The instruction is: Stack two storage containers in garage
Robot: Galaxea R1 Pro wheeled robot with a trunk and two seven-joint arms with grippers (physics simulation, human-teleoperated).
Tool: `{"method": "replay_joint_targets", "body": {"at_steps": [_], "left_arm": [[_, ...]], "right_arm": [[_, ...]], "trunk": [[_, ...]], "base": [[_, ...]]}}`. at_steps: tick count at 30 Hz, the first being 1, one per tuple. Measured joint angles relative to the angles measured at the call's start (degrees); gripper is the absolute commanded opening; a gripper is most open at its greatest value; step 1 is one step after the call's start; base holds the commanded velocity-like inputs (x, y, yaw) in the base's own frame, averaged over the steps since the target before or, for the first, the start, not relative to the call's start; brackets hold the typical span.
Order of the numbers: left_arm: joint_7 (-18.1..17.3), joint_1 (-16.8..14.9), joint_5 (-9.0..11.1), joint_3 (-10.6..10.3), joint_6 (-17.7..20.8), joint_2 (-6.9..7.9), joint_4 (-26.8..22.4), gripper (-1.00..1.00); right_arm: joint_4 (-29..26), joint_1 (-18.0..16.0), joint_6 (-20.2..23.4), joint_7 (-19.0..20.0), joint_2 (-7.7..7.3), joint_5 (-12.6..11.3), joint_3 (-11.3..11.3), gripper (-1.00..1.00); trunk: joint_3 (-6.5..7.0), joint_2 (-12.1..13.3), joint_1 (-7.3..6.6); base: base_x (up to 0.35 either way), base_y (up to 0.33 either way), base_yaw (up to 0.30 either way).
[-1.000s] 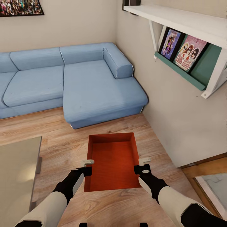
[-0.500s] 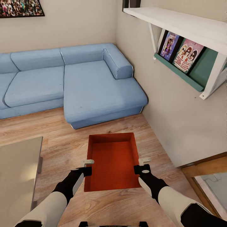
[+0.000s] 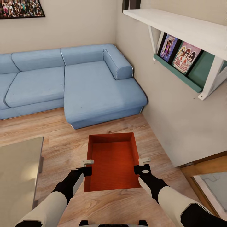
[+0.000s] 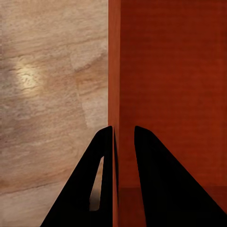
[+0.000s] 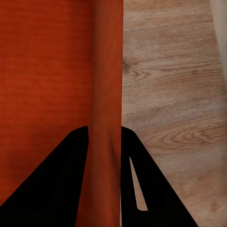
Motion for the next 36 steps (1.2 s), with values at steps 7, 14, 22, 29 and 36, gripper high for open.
{"method": "replay_joint_targets", "body": {"at_steps": [7,14,22,29,36], "left_arm": [[0.0,0.0,0.0,0.0,0.0,0.00,0.0,-1.00],[0.0,0.0,0.0,0.0,0.0,-0.02,0.0,-1.00],[0.0,0.0,-0.1,0.0,0.0,-0.04,-0.1,-1.00],[0.0,0.0,-0.3,0.0,0.0,-0.08,-0.2,-1.00],[0.0,0.0,-0.4,-0.1,0.0,-0.04,-0.4,-1.00]], "right_arm": [[0.0,0.0,0.0,0.0,0.00,0.1,0.0,-1.00],[0.0,0.0,0.0,0.0,-0.01,0.1,-0.1,-1.00],[0.0,0.0,-0.1,0.0,-0.01,0.2,-0.1,-1.00],[0.2,0.0,-0.5,0.0,0.00,-0.2,0.0,-1.00],[0.1,0.0,-0.5,-0.5,0.05,-0.8,0.4,-1.00]], "trunk": [[1.26,2.8,-1.54],[2.52,5.6,-3.08],[3.97,8.8,-4.84],[4.33,9.7,-5.29],[4.34,9.7,-5.29]], "base": [[0.000,0.000,0.000],[0.000,0.000,0.000],[0.000,0.000,0.000],[0.000,0.000,0.000],[0.000,0.000,0.000]]}}
